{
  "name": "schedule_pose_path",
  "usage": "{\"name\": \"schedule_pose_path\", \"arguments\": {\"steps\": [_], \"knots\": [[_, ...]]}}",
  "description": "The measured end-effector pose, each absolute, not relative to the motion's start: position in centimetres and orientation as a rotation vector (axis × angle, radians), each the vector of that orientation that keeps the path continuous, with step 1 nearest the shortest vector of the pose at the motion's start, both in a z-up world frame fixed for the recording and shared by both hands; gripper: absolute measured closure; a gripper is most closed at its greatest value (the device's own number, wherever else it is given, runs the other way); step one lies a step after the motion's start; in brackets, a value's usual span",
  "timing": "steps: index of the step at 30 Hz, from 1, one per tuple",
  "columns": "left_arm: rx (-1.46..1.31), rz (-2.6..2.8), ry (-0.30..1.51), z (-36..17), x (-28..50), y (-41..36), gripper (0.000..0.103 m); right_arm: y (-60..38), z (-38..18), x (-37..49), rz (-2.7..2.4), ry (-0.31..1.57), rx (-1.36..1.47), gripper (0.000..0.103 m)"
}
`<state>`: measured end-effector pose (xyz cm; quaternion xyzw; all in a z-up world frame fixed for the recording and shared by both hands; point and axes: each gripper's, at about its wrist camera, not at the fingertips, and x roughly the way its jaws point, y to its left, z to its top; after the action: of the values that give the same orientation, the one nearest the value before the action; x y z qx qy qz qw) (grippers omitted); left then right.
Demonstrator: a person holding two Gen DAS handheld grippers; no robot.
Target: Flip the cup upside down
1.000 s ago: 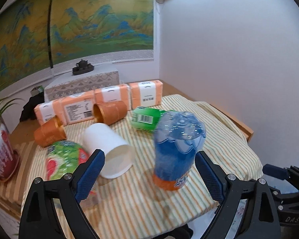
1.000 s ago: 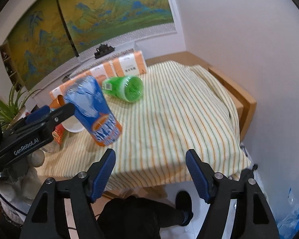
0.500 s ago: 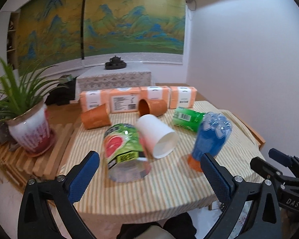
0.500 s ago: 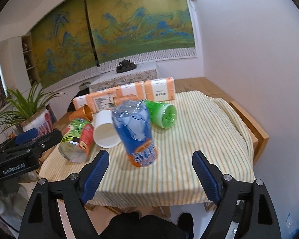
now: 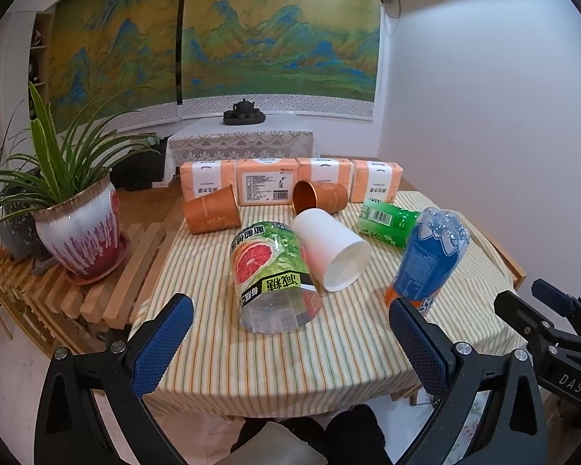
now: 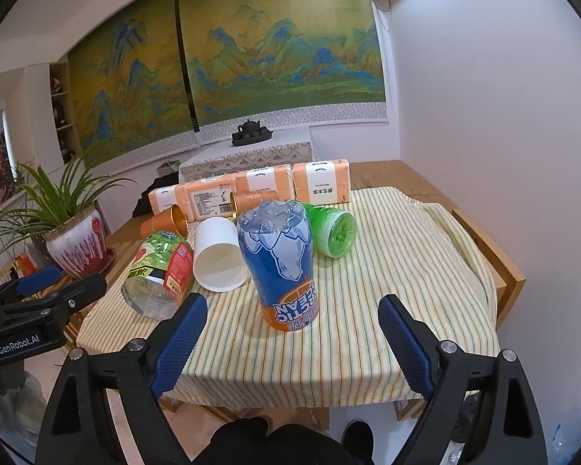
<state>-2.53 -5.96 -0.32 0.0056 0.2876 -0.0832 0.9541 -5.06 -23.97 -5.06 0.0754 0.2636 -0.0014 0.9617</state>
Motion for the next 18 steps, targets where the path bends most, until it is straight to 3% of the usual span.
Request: {"name": "schedule_pose_path", "arguments": {"steps": [18], "knots": [[0.031,-0.168,0.589,-0.46,-2.05,-6.79,0.001,-24.26,-5.56,-5.03,-0.013,0.540,0.153,0.015]]}}
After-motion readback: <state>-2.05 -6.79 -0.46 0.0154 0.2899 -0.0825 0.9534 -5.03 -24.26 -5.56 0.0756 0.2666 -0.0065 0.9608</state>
